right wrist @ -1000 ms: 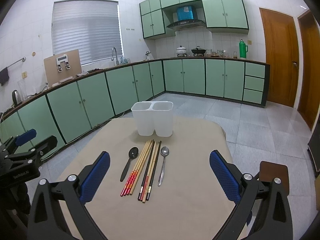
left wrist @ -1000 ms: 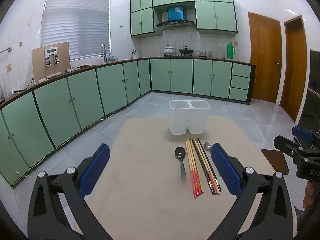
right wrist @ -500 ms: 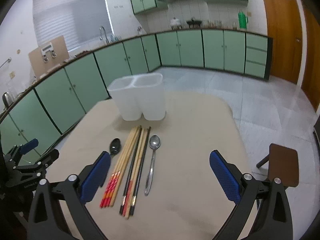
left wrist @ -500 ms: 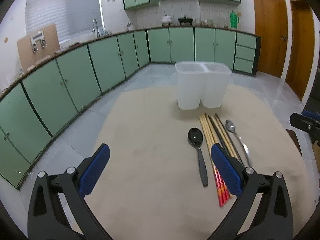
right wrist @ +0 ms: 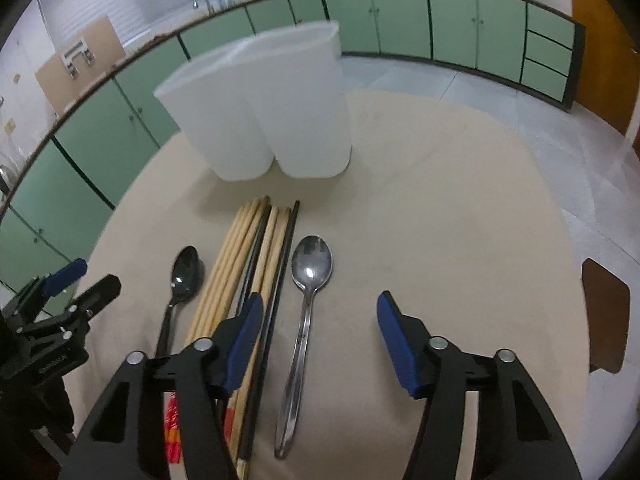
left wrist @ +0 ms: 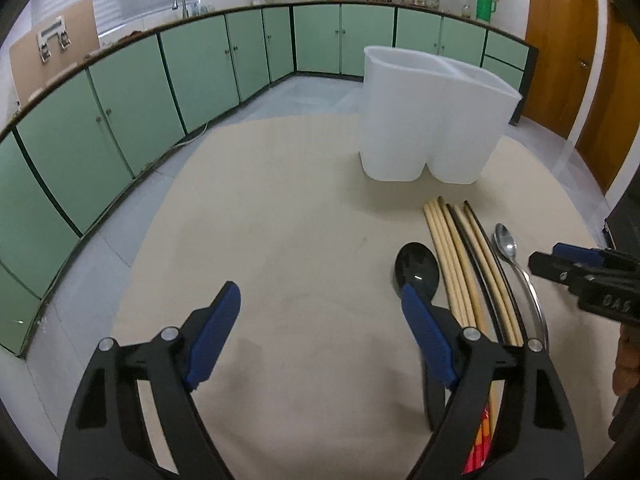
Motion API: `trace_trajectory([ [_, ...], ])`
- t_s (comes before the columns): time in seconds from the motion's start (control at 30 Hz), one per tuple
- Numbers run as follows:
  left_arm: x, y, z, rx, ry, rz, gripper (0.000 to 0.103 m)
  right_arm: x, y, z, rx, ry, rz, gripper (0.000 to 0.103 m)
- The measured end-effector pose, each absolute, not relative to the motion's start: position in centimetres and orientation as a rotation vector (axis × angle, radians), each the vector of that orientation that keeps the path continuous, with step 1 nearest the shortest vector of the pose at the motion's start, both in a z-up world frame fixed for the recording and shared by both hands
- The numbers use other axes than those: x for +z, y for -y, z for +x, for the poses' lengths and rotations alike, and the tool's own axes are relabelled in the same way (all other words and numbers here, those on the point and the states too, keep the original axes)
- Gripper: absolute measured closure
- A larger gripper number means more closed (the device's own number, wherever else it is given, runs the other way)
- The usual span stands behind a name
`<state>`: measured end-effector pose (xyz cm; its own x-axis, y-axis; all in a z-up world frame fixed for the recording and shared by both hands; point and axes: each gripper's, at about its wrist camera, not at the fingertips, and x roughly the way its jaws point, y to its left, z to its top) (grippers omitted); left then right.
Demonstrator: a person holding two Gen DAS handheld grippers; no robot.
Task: Organize utensils
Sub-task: 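Grasp the silver spoon with the right tool while the left tool grasps the black spoon, then lift the silver spoon with the right tool while the left tool carries the black spoon to the holder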
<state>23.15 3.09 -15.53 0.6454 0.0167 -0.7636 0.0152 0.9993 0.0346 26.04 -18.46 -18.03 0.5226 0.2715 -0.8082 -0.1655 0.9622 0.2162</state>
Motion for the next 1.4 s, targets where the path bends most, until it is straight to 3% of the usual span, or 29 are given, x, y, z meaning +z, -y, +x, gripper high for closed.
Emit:
trace_trajectory([
  [0.27, -16.4, -2.3, 23.9, -0.036, -0.888, 0.028, 0.023, -19.4, 17.0, 26.9, 0.242, -0.991, 0.032, 0.054],
  [0.43, -16.8, -1.8, 24.2, -0.049, -0.896, 0.024, 0.022, -19.6, 16.0, 27.3, 0.231, -0.971, -0.022, 0.063],
  [0.53, -16.9, -1.4, 24.5, -0.057, -0.901, 0.021, 0.020, -19.5, 15.6, 27.3, 0.236, -0.957, -0.050, 0.075],
  [1.4, -18.5, 0.7, 29.3, -0.050, -1.000, 0.038, 0.014, -19.4, 16.8, 26.6, 0.205, -0.965, -0.053, 0.074],
])
